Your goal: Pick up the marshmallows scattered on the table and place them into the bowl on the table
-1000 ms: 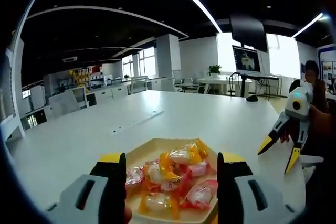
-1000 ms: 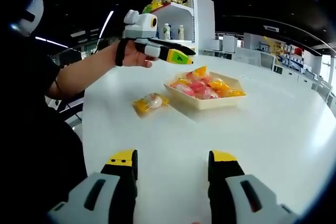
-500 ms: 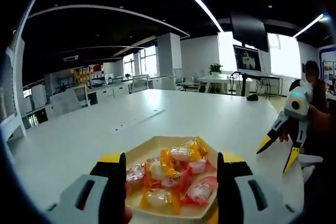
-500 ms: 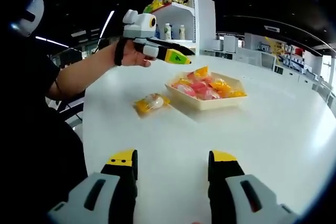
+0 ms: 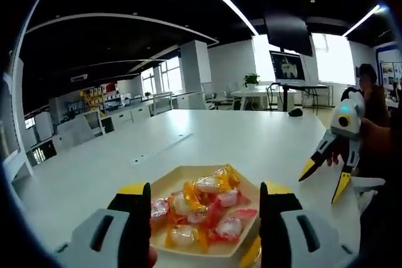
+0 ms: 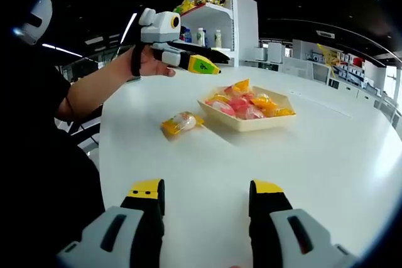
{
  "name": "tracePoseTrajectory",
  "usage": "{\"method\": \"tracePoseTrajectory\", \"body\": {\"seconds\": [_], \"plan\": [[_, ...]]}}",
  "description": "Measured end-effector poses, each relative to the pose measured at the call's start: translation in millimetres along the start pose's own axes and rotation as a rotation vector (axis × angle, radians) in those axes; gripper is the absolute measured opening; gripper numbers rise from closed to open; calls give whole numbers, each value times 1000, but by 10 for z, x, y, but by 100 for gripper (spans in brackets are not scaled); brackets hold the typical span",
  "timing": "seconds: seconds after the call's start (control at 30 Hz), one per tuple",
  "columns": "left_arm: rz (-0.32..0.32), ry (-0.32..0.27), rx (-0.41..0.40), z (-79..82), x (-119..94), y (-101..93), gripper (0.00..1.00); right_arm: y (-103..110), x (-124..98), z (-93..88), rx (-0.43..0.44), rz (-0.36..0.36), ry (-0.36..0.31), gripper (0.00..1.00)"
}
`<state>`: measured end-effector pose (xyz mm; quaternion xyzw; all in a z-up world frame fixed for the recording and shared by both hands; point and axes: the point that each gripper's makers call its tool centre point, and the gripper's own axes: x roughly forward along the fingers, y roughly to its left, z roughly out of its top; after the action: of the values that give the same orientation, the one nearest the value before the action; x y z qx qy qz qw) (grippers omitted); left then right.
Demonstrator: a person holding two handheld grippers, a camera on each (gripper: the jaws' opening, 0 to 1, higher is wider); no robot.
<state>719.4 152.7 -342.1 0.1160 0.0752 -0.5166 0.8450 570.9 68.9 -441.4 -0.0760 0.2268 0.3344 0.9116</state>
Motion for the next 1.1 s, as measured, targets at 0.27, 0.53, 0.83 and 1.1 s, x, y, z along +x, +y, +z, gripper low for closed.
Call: {"method": "tracePoseTrajectory", "body": {"seconds": [0.27,0.53,0.83,1.1], "plan": [[3,7,8,-20,-25,3,70,9,8,-7,4,1,-1,54],[-16,21,21,-64,-64,-32,68,8,17,16,0,3,-3,54],[-38,26,40,-54,-130,-78,67,17,35,12,1,6,-1,54],[-97,22,40,-49,-190,-172,66,21,39,9,0,7,1,54]]}}
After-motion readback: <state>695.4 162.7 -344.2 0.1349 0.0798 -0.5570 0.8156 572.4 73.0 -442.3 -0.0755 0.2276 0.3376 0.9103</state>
